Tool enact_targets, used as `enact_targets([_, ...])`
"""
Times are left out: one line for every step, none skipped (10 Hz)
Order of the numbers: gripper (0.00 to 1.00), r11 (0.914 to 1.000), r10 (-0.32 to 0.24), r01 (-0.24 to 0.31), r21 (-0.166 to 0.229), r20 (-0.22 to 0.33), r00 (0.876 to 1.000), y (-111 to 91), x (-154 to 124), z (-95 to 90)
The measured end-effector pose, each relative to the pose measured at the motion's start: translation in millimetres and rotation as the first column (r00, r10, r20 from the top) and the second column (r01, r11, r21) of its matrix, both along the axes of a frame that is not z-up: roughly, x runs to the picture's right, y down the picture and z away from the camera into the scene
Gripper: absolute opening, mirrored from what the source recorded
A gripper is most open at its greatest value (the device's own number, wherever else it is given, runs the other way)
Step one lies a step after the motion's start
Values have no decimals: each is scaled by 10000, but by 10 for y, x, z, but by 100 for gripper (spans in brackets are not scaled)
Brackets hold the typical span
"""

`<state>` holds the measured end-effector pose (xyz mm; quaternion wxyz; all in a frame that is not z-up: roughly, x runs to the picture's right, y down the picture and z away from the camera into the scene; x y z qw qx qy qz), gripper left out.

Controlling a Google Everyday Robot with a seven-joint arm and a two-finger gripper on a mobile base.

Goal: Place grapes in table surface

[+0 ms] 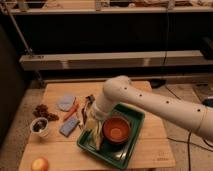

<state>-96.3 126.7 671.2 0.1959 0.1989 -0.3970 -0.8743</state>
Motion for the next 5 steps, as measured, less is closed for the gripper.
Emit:
enact_targets([42, 9993, -65, 69, 380, -113, 9999, -271, -191, -65])
enact_targets([42, 9970, -122, 141, 767, -254, 9996, -530, -429, -91])
enact_targets([42, 9932, -194, 235, 1139, -369, 9991, -739, -657, -86])
enact_targets([42, 9899, -192, 253, 1392, -445, 9988, -893, -814, -69])
enact_targets([42, 9840, -202, 299, 1754, -564, 9982, -1052, -1006, -9])
